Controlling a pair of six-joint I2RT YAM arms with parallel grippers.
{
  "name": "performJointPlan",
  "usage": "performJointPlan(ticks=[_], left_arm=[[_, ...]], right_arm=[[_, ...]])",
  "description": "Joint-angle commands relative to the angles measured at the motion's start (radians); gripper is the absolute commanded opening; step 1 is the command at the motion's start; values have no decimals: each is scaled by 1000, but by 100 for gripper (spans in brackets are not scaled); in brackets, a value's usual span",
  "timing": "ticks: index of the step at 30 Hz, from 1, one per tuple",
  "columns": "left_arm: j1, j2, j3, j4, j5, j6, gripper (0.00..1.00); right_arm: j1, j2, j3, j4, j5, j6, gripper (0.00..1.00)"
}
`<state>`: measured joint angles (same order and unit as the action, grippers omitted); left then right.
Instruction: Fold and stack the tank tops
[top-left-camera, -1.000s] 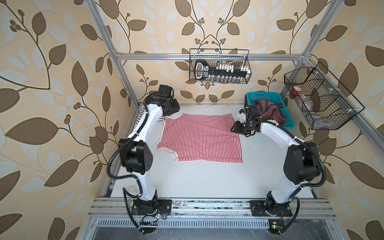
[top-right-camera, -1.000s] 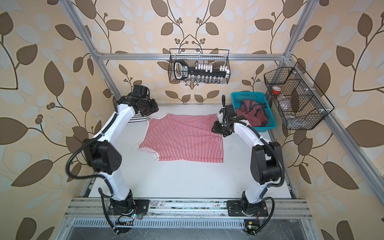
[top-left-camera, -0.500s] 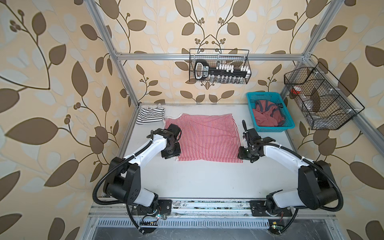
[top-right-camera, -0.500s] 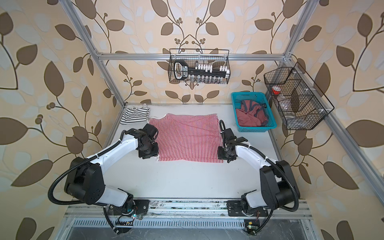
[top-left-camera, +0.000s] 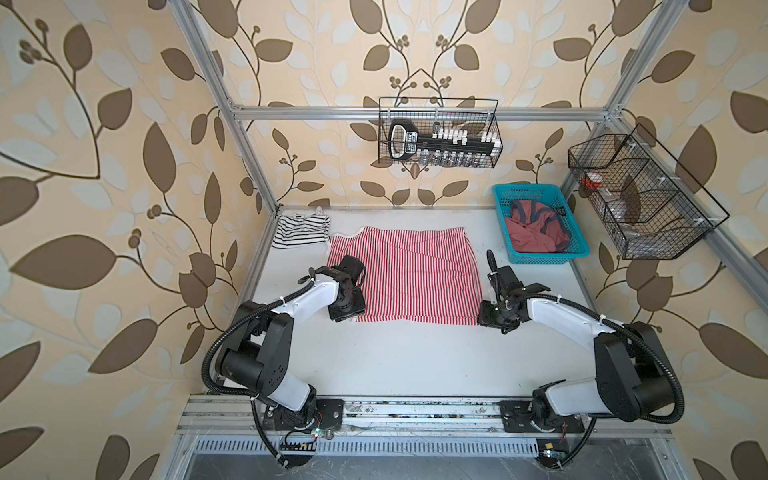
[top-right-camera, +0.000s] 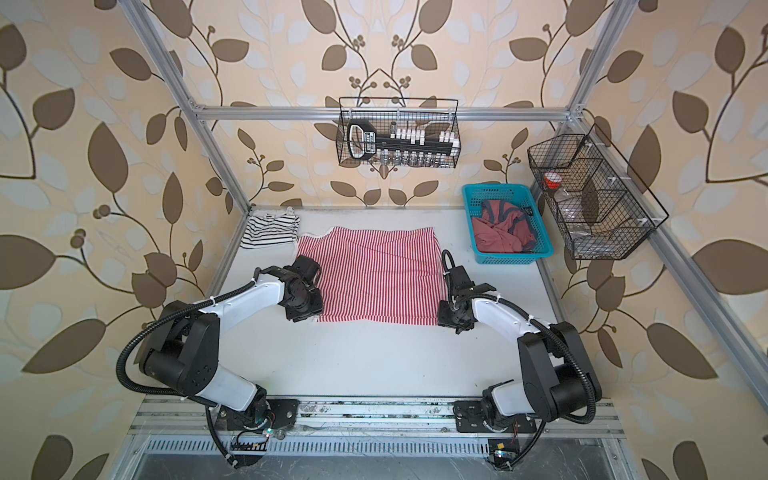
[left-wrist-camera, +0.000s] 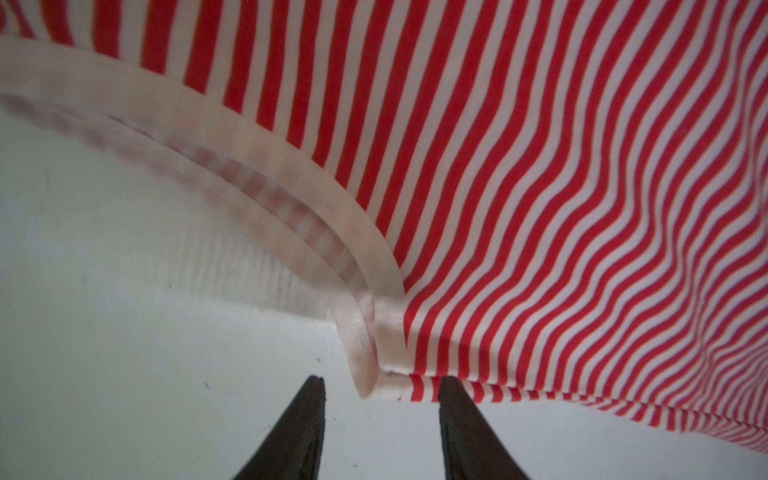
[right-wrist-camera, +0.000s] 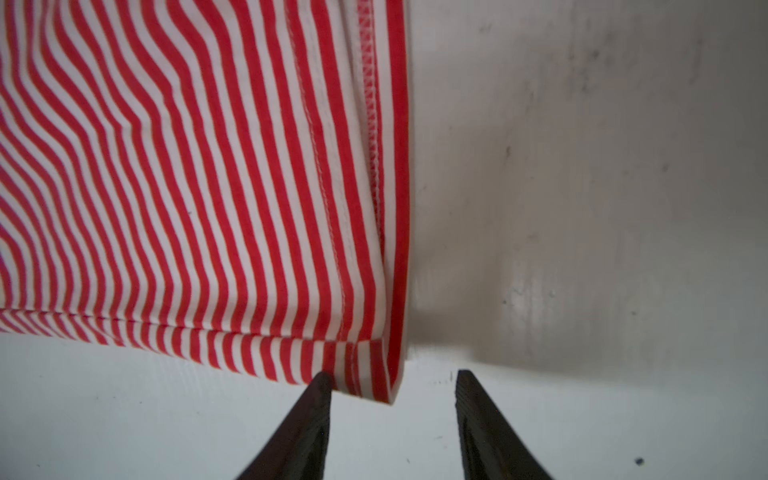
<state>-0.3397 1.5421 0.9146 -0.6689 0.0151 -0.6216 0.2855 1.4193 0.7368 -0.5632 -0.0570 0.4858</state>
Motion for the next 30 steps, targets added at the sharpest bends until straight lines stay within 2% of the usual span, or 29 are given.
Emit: performJointPlan(ticks=[1, 7, 9, 12, 16, 18, 24, 30], left_arm=[[1, 20, -19, 27, -17, -25, 48], [1, 60, -33, 64, -12, -38, 50], [0, 73, -37, 70, -8, -39, 49], [1, 87, -46, 81, -12, -43, 43], [1, 107, -59, 98, -5, -47, 23], [1, 109, -61, 95, 3, -49, 1], [-1, 41, -101, 66, 34, -41, 0], [-14, -90, -113, -28, 44, -22, 0]], right_arm=[[-2, 13, -25, 33, -29, 19, 50], [-6, 21, -32, 61, -42, 26, 49], [-6, 28, -32, 63, -46, 27, 43], [-6, 36, -36, 67, -49, 25, 29], [-5, 39, -46, 68, -47, 25, 9], [-6, 29, -52, 59, -47, 26, 0], [0, -68, -87, 2, -18, 28, 0], [18, -201, -103, -65, -15, 57, 0]])
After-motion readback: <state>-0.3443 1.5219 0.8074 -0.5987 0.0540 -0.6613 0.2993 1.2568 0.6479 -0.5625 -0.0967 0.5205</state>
